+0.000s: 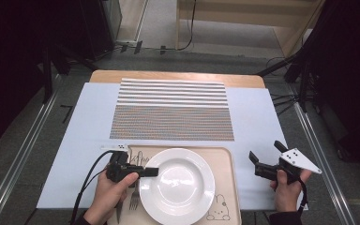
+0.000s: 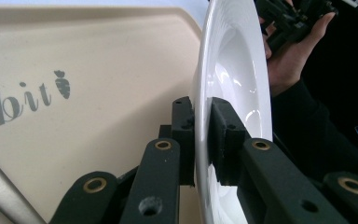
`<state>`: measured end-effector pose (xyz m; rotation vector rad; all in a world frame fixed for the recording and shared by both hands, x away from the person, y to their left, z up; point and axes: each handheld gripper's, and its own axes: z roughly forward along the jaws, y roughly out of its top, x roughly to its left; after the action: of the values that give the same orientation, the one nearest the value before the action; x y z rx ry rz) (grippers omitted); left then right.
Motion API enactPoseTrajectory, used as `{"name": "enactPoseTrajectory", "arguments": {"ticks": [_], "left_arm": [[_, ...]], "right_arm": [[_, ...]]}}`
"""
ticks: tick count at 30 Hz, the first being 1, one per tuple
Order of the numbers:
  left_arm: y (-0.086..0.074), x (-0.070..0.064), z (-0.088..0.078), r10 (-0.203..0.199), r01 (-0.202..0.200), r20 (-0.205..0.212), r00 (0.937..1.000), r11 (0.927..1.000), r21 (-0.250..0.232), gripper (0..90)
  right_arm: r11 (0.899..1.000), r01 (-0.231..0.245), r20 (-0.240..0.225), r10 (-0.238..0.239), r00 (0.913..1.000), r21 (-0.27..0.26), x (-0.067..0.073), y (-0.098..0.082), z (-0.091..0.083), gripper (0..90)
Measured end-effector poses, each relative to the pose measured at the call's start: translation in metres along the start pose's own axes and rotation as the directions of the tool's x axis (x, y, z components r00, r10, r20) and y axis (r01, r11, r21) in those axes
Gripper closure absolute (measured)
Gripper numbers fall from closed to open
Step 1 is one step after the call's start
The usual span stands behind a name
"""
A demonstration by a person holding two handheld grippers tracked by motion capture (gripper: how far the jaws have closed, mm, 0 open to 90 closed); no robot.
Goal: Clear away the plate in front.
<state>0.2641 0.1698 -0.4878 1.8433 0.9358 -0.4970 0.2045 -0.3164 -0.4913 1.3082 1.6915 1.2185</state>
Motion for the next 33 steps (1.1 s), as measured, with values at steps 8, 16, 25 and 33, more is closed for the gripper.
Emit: {"name": "enactPoseTrajectory", "arguments": {"ticks": [8,16,25,33], "left_arm": [[0.002,0.004,0.005,-0.022,0.024,-0.042,0.9989,0.9991,0.036,80.7],[0.006,0.005,0.010,0.033,-0.017,-0.143,0.9892,0.9932,0.115,73.5],[0.004,-0.004,0.020,0.195,-0.135,-0.357,0.9137,0.9734,0.185,59.5],[0.007,-0.008,0.017,0.224,-0.172,-0.383,0.8961,0.9709,0.167,48.6]], "right_arm": [[1.000,-0.001,0.001,0.001,1.0000,0.001,0.000,0.000,0.000,0.0],[1.000,0.001,0.000,-0.001,1.0000,0.004,0.000,0.000,0.000,0.0],[1.000,0.003,0.000,-0.003,1.0000,0.002,0.000,0.000,0.000,0.0],[1.000,0.002,0.003,-0.002,1.0000,0.001,0.000,0.000,0.000,0.0]]}}
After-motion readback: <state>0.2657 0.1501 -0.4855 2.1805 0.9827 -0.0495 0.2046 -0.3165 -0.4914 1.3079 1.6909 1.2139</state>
